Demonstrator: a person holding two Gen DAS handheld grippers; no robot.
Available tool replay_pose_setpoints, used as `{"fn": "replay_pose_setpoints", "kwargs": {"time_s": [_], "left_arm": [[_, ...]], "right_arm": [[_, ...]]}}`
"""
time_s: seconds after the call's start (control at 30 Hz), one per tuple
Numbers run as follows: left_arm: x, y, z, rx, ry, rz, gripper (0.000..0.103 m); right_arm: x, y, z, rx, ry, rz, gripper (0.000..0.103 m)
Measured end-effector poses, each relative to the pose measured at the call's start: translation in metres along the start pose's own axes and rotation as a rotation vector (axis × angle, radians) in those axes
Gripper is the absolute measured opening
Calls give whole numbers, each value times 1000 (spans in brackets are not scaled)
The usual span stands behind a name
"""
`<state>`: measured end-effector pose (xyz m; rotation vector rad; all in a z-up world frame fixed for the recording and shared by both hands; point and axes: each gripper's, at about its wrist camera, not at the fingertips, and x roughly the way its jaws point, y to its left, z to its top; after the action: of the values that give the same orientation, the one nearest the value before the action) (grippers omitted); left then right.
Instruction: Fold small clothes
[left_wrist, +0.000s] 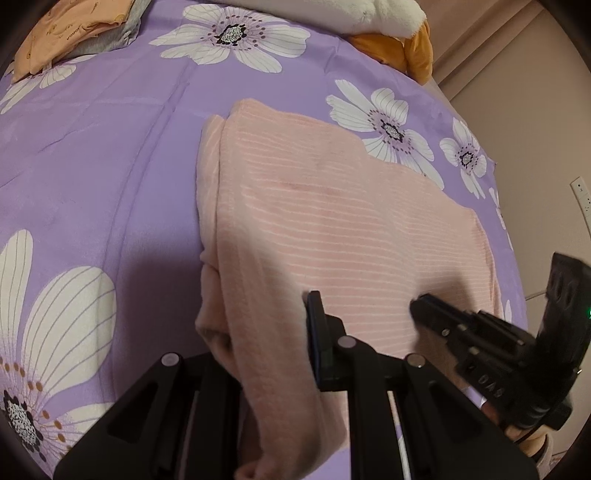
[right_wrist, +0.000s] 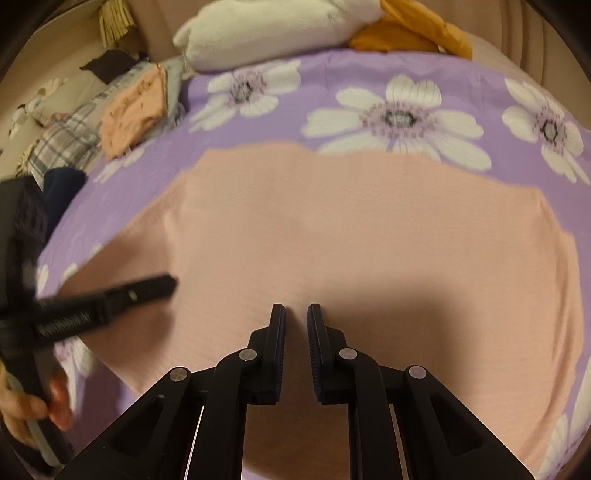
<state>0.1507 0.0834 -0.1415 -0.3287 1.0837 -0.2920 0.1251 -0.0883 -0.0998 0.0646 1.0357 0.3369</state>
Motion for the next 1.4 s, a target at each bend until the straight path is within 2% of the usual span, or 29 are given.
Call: {"fn": "replay_pose_setpoints", "kwargs": {"time_s": [0.2, 0.37, 0.53, 0.67, 0.8, 1.0, 1.17, 1.4], "left_arm": [[0, -1, 0, 4, 1, 7, 15], [1, -3, -2, 12, 1, 18, 15], [1, -4, -3, 16, 1, 28, 15], [-6, -9, -3, 22, -23, 36, 13], [-20, -19, -1, 37, -70, 23, 10], [-39, -49, 4, 98, -120, 14, 9], [-46, -82, 11, 157, -135, -11, 9], [-39, -137, 11, 267, -128, -28, 9]], "right_arm": [[-9, 8, -7, -1, 16, 20, 15], [-26, 20, -30, -42, 6, 40, 15], [-12, 26, -45, -67, 55, 16, 15], [-12, 28, -46, -68, 42, 16, 15], [-21, 19, -45, -10, 26, 80, 15], [-42, -9, -40, 150, -62, 202, 15], [-57, -36, -38, 259, -131, 214, 15], [-67, -86, -44, 417, -183, 294, 15]]}}
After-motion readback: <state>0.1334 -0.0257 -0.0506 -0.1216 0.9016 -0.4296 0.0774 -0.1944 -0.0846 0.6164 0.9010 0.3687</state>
